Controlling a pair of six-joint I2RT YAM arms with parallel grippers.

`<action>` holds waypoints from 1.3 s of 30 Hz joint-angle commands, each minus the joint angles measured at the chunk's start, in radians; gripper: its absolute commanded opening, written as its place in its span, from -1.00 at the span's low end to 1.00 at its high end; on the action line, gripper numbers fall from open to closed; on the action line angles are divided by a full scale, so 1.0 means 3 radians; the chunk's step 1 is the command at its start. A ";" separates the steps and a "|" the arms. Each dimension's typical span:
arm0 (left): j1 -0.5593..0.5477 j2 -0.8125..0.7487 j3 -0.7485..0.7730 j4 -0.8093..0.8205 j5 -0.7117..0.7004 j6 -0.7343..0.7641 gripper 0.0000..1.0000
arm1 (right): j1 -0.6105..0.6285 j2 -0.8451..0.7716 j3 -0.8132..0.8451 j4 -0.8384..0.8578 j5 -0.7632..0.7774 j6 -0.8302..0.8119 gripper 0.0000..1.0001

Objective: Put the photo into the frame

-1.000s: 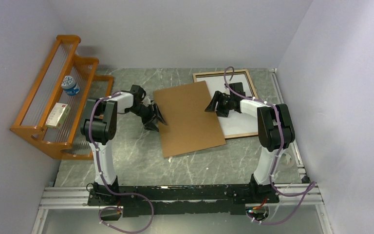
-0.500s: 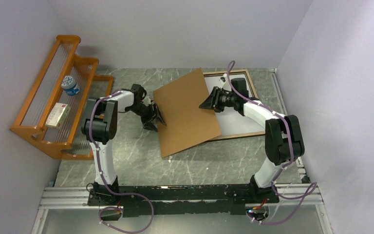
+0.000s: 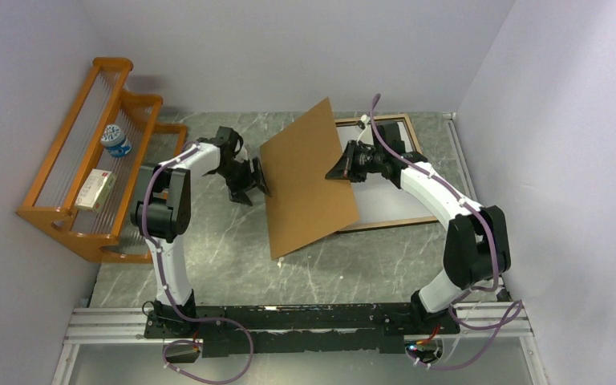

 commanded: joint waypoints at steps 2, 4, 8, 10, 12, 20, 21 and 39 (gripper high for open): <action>0.0118 -0.0422 0.0468 -0.0194 -0.0676 0.0234 0.55 | 0.0133 -0.0378 0.0450 -0.0158 0.0540 -0.0357 -1.00; 0.0179 -0.0516 0.0658 -0.0313 -0.0773 0.0237 0.58 | 0.0222 -0.0437 0.0574 -0.0210 0.0707 -0.0463 -1.00; 0.0286 -0.0725 0.1113 -0.0471 -0.0874 0.0238 0.80 | 0.0488 -0.0533 0.0766 -0.0211 0.1067 -0.0742 -1.00; 0.0293 -0.0792 0.1374 -0.0531 -0.0875 0.0299 0.89 | 0.0622 -0.0581 0.0839 -0.0160 0.1317 -0.0864 -1.00; 0.0300 -0.0832 0.1646 -0.0602 -0.0872 0.0325 0.89 | 0.0752 -0.0623 0.0876 -0.0087 0.1552 -0.0957 -1.00; 0.0301 -0.1311 0.1779 0.0201 -0.0073 -0.0082 0.89 | 0.1309 -0.0580 0.1040 0.0187 0.2537 -0.1453 -1.00; 0.0301 -0.1402 0.1713 0.0373 0.0063 -0.0140 0.89 | 0.1385 -0.0563 0.1070 0.0207 0.2652 -0.1518 -1.00; 0.0301 -0.2080 0.1344 0.0536 -0.0296 -0.0431 0.89 | 0.2405 0.0075 0.1349 0.0686 0.4204 -0.2535 -1.00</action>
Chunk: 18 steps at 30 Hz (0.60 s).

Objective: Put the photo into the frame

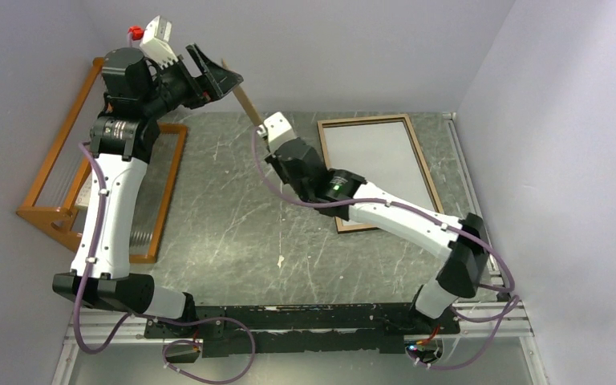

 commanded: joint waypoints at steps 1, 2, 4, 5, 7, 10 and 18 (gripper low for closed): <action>-0.0012 -0.0035 -0.0106 -0.0202 -0.0431 -0.0169 0.89 | 0.0152 0.0133 0.0279 0.0556 0.0518 -0.0347 -1.00; -0.0012 -0.0025 -0.0099 -0.0351 -0.0580 -0.0198 0.89 | 0.0195 0.0175 0.0288 0.0606 0.0589 -0.0414 -1.00; -0.0012 -0.0010 -0.0111 -0.0602 -0.0862 -0.0254 0.89 | 0.0285 0.0261 0.0312 0.0695 0.0700 -0.0529 -1.00; -0.0012 -0.0002 -0.0132 -0.0705 -0.0989 -0.0300 0.87 | 0.0320 0.0313 0.0331 0.0732 0.0766 -0.0578 -1.00; -0.0012 -0.0001 -0.0216 -0.0798 -0.1116 -0.0393 0.76 | 0.0385 0.0409 0.0357 0.0792 0.0868 -0.0670 -1.00; -0.0007 -0.0011 -0.0344 -0.0796 -0.1231 -0.0501 0.51 | 0.0483 0.0527 0.0343 0.1002 0.0982 -0.0872 -1.00; 0.0057 0.0091 -0.0344 -0.0938 -0.1383 -0.0524 -0.20 | 0.0652 0.0739 0.0338 0.1184 0.1118 -0.1130 -1.00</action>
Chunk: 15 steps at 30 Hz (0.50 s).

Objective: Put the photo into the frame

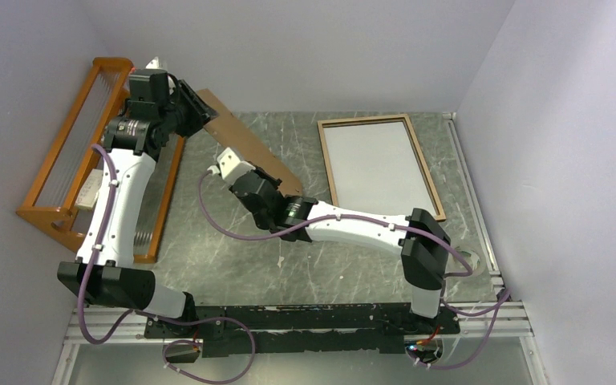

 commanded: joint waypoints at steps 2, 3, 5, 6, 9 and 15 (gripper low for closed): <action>0.0087 0.0039 0.0022 -0.0052 -0.0074 -0.0051 -0.52 | 0.0057 -0.0059 0.0213 0.0447 0.0186 -0.0177 -1.00; 0.0104 0.0045 0.0016 -0.0046 -0.0054 -0.0044 -0.68 | 0.0060 -0.0062 0.0222 0.0415 0.0163 -0.0163 -1.00; 0.0138 0.0055 0.0019 -0.0013 -0.0001 -0.0009 -0.93 | 0.0062 -0.0073 0.0242 0.0362 0.0100 -0.0111 -1.00; 0.0149 0.0063 0.0031 0.0008 0.0034 0.0025 -0.95 | 0.0065 -0.0081 0.0257 0.0298 0.0064 -0.0078 -1.00; 0.0166 0.0091 0.0097 0.0126 0.0092 0.0141 -0.95 | 0.0067 -0.0135 0.0274 0.0151 -0.0156 0.0015 -0.18; 0.0205 0.0172 0.0319 0.0491 0.0409 0.0487 -0.95 | 0.0061 -0.0329 0.0328 -0.0317 -0.1163 0.0144 0.98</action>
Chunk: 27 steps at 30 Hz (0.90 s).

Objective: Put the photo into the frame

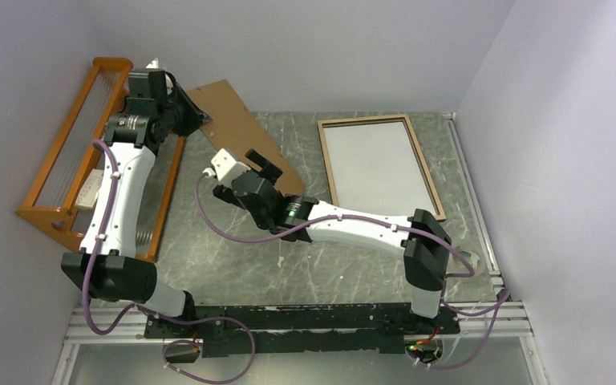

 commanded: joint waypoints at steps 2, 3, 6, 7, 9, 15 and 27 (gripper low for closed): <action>0.0072 0.0041 0.0372 0.0576 0.0409 0.0434 -0.95 | 0.0011 -0.0367 0.0304 -0.0358 -0.0976 0.0180 0.98; 0.0086 0.0057 0.0419 0.0604 0.0474 0.0487 -0.95 | 0.0004 -0.0431 0.0288 -0.0354 -0.1073 0.0215 0.98; 0.0141 0.0095 0.0519 0.0721 0.0773 0.0638 -0.95 | -0.0070 -0.0686 0.0178 -0.0315 -0.1523 0.0346 0.98; 0.0163 0.0104 0.0550 0.0753 0.0879 0.0676 -0.95 | -0.0112 -0.0777 0.0133 -0.0288 -0.1659 0.0404 0.98; 0.0206 0.0125 0.0607 0.0837 0.1147 0.0719 -0.95 | -0.0210 -0.0972 0.0007 -0.0177 -0.1915 0.0546 0.98; 0.0340 0.0129 0.0722 0.1260 0.2028 0.0531 -0.95 | -0.1056 -0.1392 -0.0352 0.0191 -0.2574 0.1779 0.97; 0.0473 0.0267 0.0610 0.2863 0.3060 -0.1262 -0.95 | -0.3171 -0.1743 -0.1006 0.0652 -0.3391 0.3262 0.98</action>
